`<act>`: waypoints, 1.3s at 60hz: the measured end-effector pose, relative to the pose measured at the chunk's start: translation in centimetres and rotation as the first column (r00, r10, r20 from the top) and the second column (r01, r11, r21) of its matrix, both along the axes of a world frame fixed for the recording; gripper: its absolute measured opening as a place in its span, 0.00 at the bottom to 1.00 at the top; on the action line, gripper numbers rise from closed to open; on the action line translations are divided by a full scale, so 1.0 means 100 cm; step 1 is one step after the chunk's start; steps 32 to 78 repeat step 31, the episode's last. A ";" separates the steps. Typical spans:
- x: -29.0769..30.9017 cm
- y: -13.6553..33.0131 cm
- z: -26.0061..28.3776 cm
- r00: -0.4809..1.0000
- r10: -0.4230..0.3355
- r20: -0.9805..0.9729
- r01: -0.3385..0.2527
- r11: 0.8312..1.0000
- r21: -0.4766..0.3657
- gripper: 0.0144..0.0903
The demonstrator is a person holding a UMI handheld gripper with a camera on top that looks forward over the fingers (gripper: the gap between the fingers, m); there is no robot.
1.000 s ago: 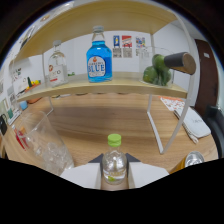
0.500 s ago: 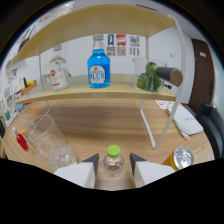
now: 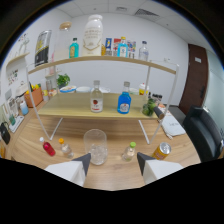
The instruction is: Make me a cup of Vodka Sunrise.
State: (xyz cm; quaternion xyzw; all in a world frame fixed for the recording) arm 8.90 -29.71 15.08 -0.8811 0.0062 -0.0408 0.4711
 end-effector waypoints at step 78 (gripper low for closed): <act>-0.051 -0.020 0.000 1.000 -0.004 0.011 0.004 0.999 -0.051 0.95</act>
